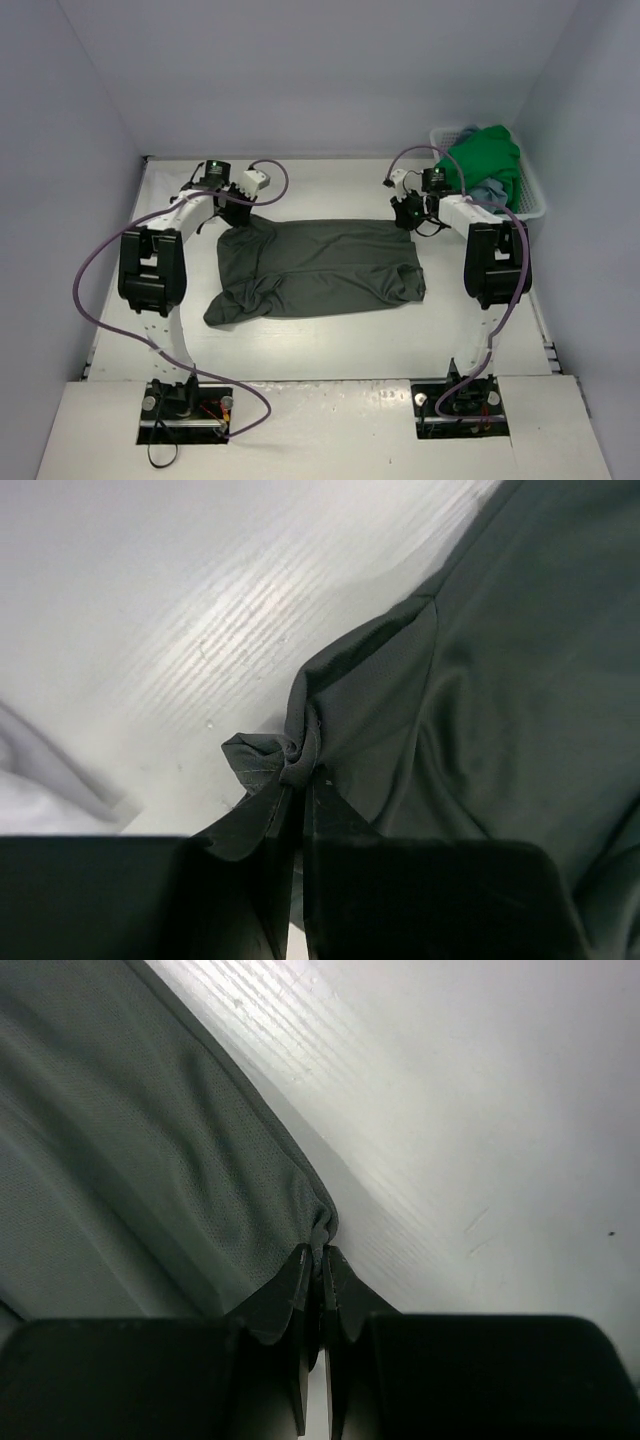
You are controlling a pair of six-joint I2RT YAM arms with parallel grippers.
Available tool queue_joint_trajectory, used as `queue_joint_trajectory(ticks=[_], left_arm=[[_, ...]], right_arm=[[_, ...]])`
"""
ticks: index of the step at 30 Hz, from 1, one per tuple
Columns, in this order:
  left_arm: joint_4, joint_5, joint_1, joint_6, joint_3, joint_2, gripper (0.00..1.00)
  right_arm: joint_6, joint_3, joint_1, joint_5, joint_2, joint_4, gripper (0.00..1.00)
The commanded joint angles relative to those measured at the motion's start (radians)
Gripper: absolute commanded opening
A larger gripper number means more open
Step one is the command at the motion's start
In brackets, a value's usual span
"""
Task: Fold and stack the t-shirts
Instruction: Grap the side of the flattened tshirt furthest away from the robot with both arms
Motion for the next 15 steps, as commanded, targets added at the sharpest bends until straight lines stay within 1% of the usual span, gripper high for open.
queue_joint_trajectory(ticks=[1, 6, 15], left_arm=[[0.009, 0.047, 0.006, -0.022, 0.014, -0.120, 0.00], [0.011, 0.078, 0.006, -0.048, -0.012, -0.153, 0.00], [-0.032, 0.125, 0.006, -0.032, -0.092, -0.262, 0.00]], right_arm=[[0.013, -0.007, -0.005, -0.004, -0.095, 0.021, 0.00], [0.014, -0.027, -0.005, -0.008, -0.113, 0.024, 0.00], [-0.015, -0.091, -0.006, -0.028, -0.199, 0.025, 0.00]])
